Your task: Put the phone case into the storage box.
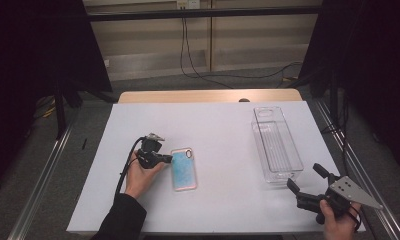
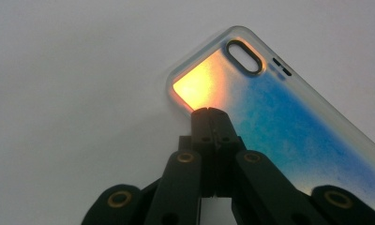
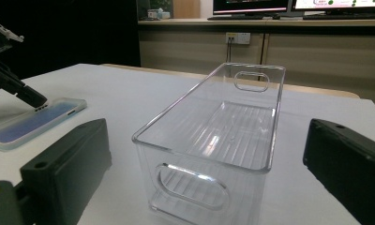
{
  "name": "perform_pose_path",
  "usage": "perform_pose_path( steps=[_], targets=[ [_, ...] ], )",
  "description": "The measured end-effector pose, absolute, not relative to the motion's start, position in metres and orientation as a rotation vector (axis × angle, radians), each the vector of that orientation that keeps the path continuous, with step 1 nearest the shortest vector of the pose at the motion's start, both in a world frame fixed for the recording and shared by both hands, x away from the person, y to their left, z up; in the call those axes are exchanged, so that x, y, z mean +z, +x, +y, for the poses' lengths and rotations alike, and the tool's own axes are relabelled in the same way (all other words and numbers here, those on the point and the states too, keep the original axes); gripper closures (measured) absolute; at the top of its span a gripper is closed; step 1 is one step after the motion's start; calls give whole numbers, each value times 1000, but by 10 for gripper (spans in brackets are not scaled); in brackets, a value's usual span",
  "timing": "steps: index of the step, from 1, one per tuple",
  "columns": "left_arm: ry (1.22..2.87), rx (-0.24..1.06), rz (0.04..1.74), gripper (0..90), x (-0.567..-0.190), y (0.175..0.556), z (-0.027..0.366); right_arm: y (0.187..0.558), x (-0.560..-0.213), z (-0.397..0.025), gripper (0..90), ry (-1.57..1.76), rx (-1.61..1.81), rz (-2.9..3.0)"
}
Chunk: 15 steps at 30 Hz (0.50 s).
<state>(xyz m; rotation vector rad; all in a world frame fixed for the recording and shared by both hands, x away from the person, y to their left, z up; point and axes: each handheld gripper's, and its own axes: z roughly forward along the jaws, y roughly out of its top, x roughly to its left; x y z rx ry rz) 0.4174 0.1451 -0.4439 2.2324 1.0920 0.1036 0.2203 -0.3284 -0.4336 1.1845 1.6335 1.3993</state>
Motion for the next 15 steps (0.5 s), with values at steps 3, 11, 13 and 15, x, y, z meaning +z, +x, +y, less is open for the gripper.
perform_pose_path(
  steps=[3,11,13,15],
  targets=[
    [2230,93,1094,900,-445,419,146,220,-434,-328,5,1183,1399,1632],
    [2224,102,1114,900,-448,424,145,220,-434,-328,5,1185,1399,1632],
    [2225,96,1115,900,-448,424,145,220,-434,-328,5,1185,1399,1632],
    [2223,92,1113,900,-449,426,142,220,-434,-329,5,1184,1399,1632]
  ],
)
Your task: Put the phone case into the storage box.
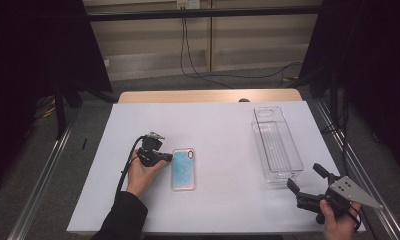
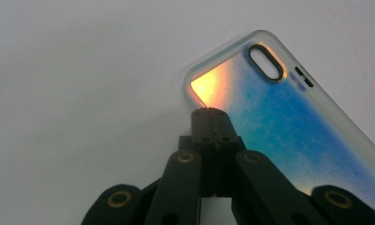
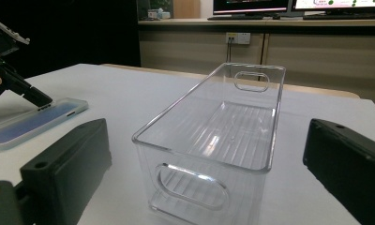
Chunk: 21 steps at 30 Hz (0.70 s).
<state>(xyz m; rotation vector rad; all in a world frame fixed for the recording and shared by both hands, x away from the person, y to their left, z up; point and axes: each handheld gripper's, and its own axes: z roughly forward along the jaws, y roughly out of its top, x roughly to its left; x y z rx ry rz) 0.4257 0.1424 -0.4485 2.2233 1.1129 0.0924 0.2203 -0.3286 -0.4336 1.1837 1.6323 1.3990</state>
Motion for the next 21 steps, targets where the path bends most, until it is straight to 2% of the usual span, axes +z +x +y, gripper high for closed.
perform_pose_path(
  steps=[21],
  targets=[
    [2226,113,1074,900,-451,431,125,220,-433,-328,4,1182,1399,1629]
  ],
)
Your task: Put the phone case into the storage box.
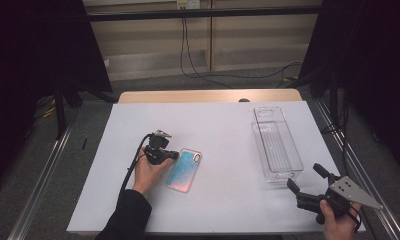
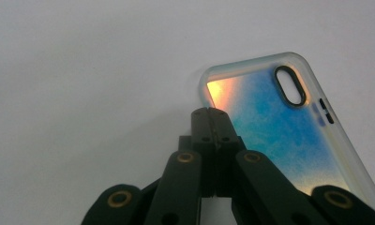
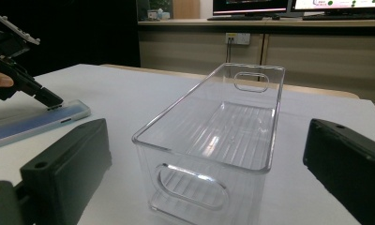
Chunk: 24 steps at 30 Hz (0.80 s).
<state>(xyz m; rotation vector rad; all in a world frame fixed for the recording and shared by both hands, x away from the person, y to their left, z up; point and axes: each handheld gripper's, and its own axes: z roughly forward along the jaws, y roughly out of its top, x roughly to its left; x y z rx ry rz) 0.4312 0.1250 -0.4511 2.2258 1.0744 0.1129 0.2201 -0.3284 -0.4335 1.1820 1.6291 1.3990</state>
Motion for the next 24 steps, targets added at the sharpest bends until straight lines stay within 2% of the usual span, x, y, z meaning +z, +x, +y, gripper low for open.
perform_pose_path(
  steps=[17,24],
  targets=[
    [2159,149,1076,900,-445,429,131,219,-433,-329,4,1182,1404,1626],
    [2088,210,1028,839,-436,424,141,219,-433,-329,4,1183,1407,1625]
  ],
)
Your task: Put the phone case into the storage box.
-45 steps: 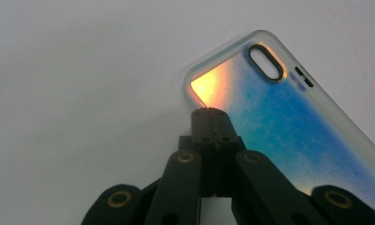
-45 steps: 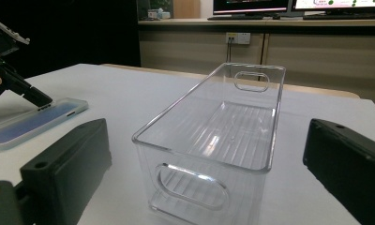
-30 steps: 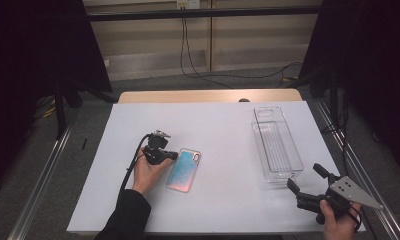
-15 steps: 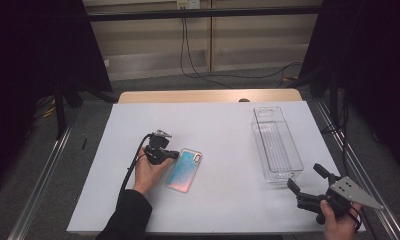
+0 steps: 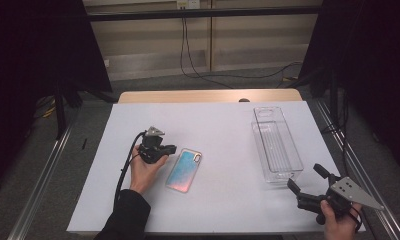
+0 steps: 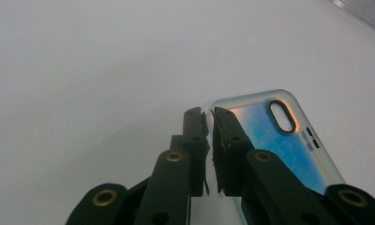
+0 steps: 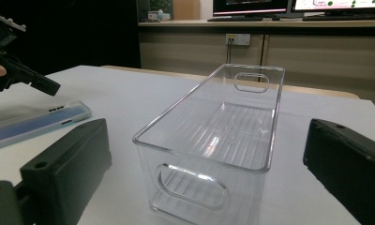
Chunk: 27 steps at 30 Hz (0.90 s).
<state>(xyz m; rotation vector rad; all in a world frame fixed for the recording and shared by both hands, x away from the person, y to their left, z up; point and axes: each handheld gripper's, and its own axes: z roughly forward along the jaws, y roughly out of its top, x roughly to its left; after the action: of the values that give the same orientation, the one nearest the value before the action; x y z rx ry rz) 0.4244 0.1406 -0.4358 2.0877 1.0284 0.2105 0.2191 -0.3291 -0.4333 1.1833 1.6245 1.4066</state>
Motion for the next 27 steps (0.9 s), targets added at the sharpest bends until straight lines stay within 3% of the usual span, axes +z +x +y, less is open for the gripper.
perform_pose_path(
  steps=[4,11,13,17,22,27],
  targets=[
    [2076,235,1017,743,-433,423,145,219,-433,-330,4,1180,1405,1627],
    [2030,308,1000,492,-425,417,149,219,-433,-329,5,1179,1410,1629],
    [2011,329,1013,345,-422,416,148,219,-433,-329,4,1179,1409,1629],
    [2006,375,1017,168,-419,415,149,219,-433,-329,5,1178,1407,1629],
    [2047,432,995,89,-416,413,153,218,-433,-329,5,1177,1407,1630],
    [1995,386,975,51,-408,407,157,218,-433,-329,5,1178,1407,1629]
  ],
)
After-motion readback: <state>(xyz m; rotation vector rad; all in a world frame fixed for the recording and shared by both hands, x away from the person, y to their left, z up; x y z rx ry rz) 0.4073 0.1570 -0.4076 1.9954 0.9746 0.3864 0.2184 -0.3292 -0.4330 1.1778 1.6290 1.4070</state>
